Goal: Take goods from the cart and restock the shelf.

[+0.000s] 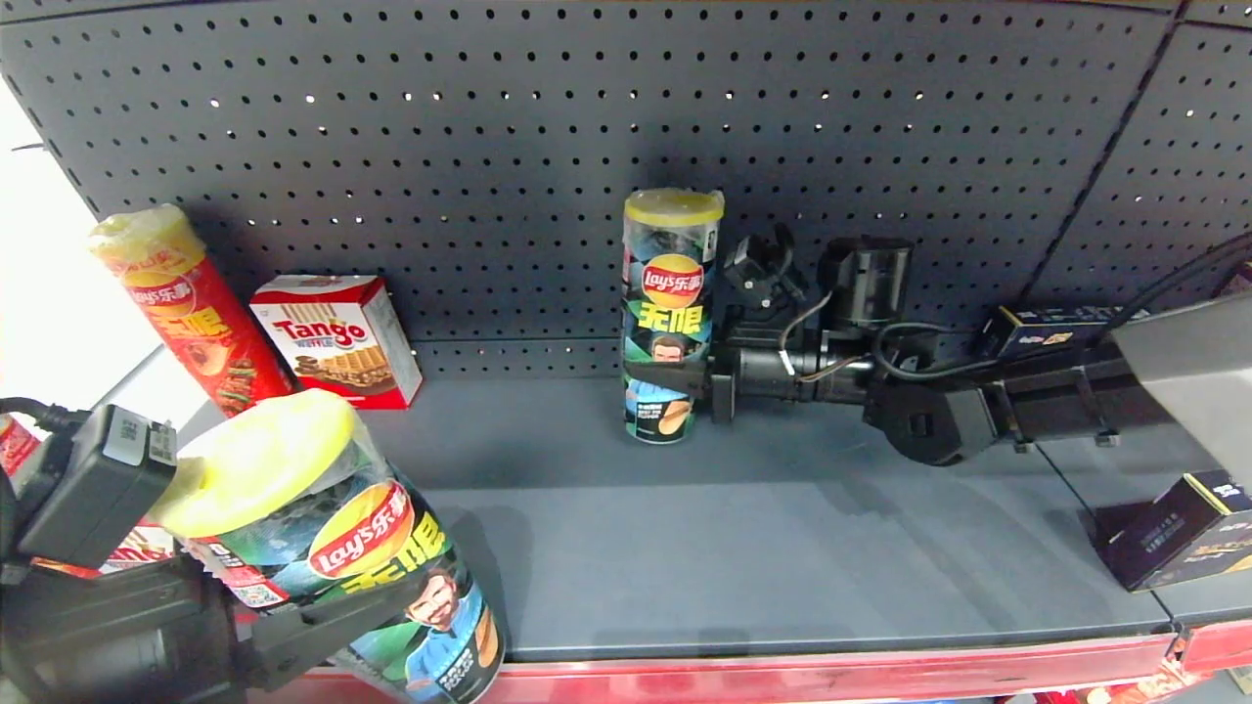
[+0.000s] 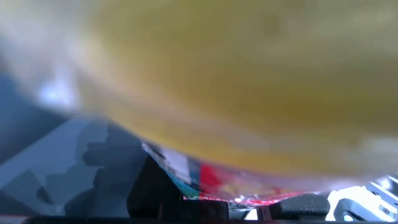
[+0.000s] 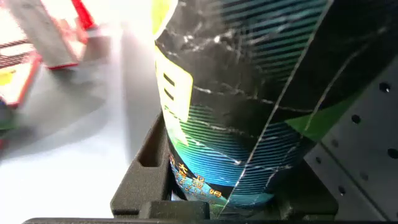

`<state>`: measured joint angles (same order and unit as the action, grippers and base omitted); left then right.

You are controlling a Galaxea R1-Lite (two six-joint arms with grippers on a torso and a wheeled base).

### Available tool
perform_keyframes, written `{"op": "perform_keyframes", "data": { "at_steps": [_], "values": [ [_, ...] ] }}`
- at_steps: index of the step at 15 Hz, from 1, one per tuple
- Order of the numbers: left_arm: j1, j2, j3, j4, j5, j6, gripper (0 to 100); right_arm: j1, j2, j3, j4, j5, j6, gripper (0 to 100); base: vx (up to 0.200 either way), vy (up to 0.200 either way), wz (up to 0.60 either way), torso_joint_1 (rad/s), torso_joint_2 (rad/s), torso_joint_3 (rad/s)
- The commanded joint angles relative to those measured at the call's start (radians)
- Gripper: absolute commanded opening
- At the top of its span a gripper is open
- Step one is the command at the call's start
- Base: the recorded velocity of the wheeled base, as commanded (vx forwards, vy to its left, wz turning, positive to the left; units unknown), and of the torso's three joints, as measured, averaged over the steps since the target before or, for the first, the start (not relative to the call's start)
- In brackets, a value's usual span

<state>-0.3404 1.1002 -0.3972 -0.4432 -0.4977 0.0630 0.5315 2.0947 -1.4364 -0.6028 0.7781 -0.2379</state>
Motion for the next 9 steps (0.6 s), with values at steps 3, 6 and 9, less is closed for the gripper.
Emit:
{"op": "perform_keyframes", "data": {
  "at_steps": [3,6,9],
  "values": [
    [0.026,-0.019,0.009,0.000,-0.002,0.000,0,0.031,-0.226,0.252,-0.034,-0.068,0.000,0,0.000,0.000,0.00,0.000,0.00,0.000],
    [0.027,-0.017,0.003,0.000,-0.002,0.000,0,0.070,-0.312,0.470,-0.153,-0.091,-0.001,0,0.000,0.000,0.00,0.000,0.00,0.000],
    [0.027,-0.017,0.000,0.000,-0.002,0.000,0,0.117,-0.324,0.648,-0.316,-0.160,0.002,0,0.000,0.000,0.00,0.000,0.00,0.000]
  ]
}}
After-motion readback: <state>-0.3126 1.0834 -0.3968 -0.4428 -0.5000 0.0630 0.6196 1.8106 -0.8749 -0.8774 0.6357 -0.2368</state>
